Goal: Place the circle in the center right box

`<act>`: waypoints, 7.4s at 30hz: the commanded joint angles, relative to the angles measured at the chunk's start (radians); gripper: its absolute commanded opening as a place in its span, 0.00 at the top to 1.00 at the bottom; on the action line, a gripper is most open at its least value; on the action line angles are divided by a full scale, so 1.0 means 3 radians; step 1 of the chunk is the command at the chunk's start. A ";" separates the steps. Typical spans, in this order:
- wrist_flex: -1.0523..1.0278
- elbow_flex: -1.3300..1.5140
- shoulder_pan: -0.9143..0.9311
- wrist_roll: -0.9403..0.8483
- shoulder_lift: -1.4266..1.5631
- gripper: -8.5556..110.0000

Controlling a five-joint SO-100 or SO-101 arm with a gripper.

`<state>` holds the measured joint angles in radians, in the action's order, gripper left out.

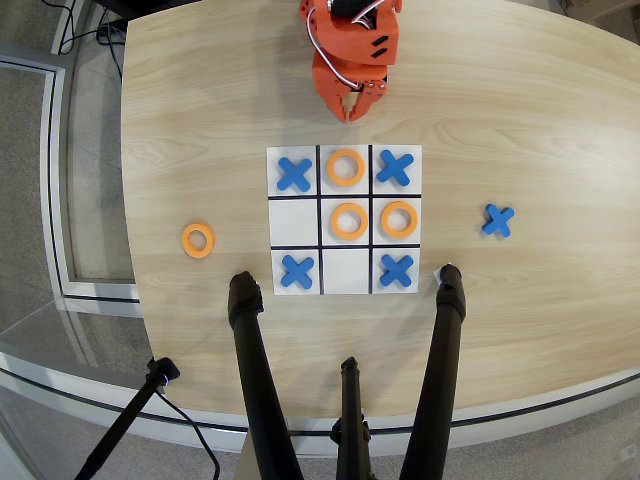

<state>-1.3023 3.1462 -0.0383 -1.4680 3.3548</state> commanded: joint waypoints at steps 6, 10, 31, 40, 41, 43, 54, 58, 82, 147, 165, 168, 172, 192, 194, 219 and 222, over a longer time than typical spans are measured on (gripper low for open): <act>-0.0026 0.0189 0.0061 -0.0005 -0.0015 0.93; -0.0020 0.0189 0.0056 -0.0010 0.0000 0.93; -0.0542 -0.2475 0.0634 -0.0015 -0.1948 0.82; 0.0486 -0.3416 0.1248 -0.0077 -0.3600 0.81; 0.0598 -0.3482 0.1309 -0.0087 -0.3758 0.81; 0.0777 -0.3656 0.1427 -0.0107 -0.4065 0.81; 0.0926 -0.5016 0.1846 -0.0189 -0.5563 0.78; 0.0936 -0.5425 0.1917 -0.0225 -0.6039 0.77; 0.1442 -0.6310 0.2122 -0.0230 -0.7598 0.77; 0.1069 -0.5640 0.1749 0.0430 -0.6821 0.93; 0.1529 -0.3600 0.0568 0.0455 -0.4970 0.93; 0.1616 -0.3687 0.0532 0.0460 -0.5216 0.93; 0.1723 -0.3912 0.0573 0.0460 -0.5645 0.93; 0.1866 -0.4520 0.0721 0.0506 -0.6663 0.93; 0.1861 -0.4505 0.0706 0.0511 -0.6663 0.93; 0.1866 -0.4484 0.0690 0.0537 -0.6668 0.93; 0.1856 -0.4495 0.0706 0.0537 -0.6663 0.90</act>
<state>-0.7501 1.8224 0.1611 -1.3008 1.3499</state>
